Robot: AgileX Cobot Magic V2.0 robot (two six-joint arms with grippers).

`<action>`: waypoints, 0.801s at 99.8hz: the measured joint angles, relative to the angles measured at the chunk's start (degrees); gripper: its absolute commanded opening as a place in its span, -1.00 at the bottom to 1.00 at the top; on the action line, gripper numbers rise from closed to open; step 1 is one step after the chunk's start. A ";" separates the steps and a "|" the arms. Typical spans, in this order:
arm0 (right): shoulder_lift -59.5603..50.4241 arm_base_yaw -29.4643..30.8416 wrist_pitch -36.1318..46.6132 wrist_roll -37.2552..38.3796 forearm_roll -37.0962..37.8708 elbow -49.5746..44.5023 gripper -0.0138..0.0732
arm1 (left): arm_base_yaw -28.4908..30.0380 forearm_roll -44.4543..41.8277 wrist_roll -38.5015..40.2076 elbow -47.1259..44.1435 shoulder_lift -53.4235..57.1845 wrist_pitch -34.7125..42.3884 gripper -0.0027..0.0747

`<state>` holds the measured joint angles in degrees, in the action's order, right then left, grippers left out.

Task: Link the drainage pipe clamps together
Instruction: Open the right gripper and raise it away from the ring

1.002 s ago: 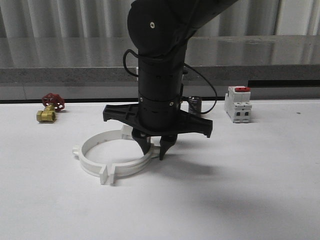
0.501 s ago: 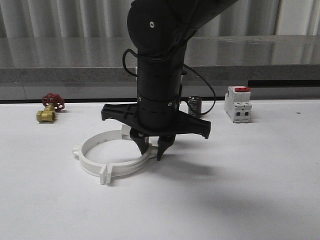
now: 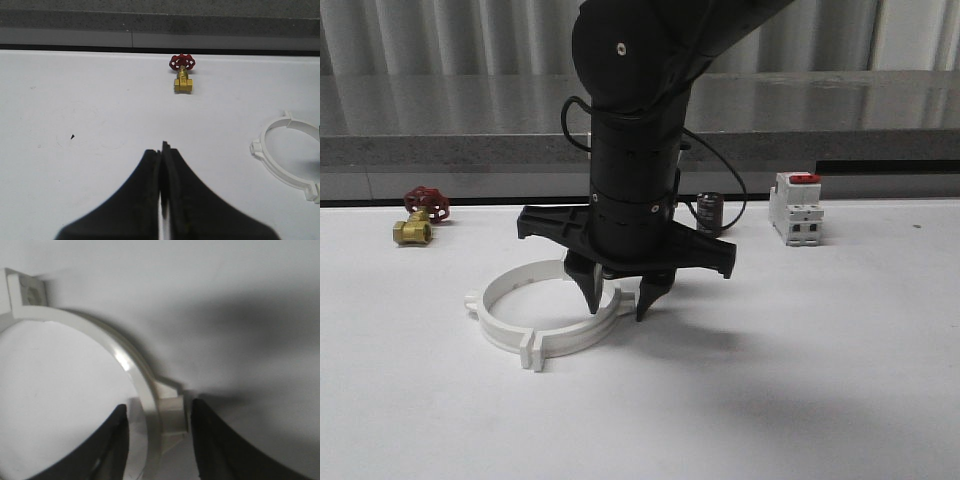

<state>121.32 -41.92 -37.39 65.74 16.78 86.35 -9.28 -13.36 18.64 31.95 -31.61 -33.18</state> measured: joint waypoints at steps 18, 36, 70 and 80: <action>0.00 0.00 0.12 -0.12 0.00 0.12 0.14 | 0.00 0.00 0.00 0.00 0.00 0.00 -0.98; -1.28 0.00 0.12 -0.12 1.61 0.12 0.14 | 0.00 0.00 0.00 0.00 0.00 0.00 -0.98; -14.27 1.36 -2.28 -6.32 13.20 0.12 0.14 | 0.00 0.00 0.00 0.00 0.00 0.00 -0.98; -18.88 3.56 -5.26 -11.30 13.62 -0.43 0.14 | 0.00 0.00 0.00 0.00 0.00 0.00 -0.98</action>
<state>102.44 -38.36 -42.65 54.44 30.41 85.92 -9.28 -13.36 18.64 31.95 -31.61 -33.18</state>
